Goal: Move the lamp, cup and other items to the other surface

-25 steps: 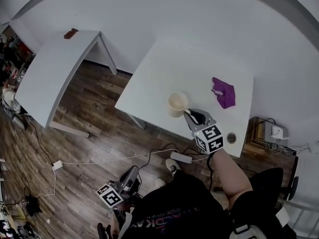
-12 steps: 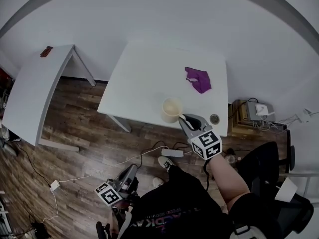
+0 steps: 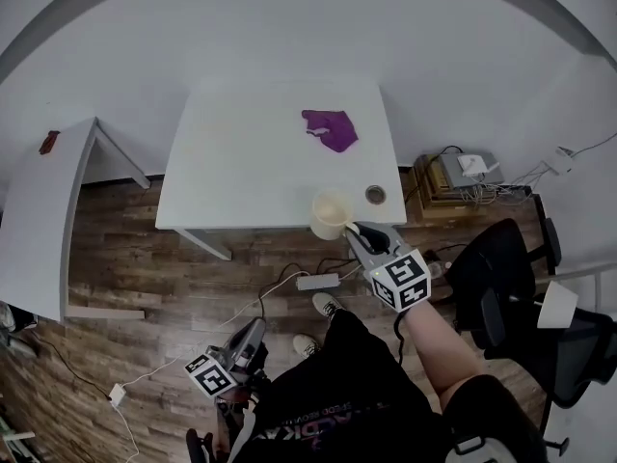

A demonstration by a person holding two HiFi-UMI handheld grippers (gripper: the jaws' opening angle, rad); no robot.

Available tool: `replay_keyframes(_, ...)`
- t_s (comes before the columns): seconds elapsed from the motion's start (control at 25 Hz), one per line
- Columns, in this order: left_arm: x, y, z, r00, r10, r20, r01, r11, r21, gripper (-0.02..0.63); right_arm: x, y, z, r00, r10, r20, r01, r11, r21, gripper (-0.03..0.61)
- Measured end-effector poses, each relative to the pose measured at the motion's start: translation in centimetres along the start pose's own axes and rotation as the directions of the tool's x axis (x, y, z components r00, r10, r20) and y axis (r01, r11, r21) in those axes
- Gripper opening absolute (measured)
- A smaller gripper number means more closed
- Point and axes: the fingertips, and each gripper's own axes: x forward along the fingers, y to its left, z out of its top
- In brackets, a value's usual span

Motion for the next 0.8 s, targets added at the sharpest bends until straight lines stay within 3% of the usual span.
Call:
replay_keyframes(0.4, 4.6, -1.3, -1.9, 0.989, -0.085, -0.117, 0.086, 0.996, 0.003, -0.003, -7.6, -5.8, -2.4, 0.982, -0.187, -0.011, 0.187, 0.979, 0.078, 0.054)
replay_keyframes(0.64, 10.3, -3.6, -4.7, 0.962, -0.148, -0.228, 0.153, 0.988, 0.007, -0.003, -12.4, -10.7, -4.2, 0.96, -0.279, -0.015, 0.279, 0.953, 0.12, 0.055)
replay_keyframes(0.8, 13.9, -5.2, -6.6, 0.933, -0.185, -0.309, 0.193, 0.981, -0.004, -0.003, -16.7, -14.1, -6.1, 0.931, -0.362, -0.033, 0.363, 0.917, 0.167, 0.054)
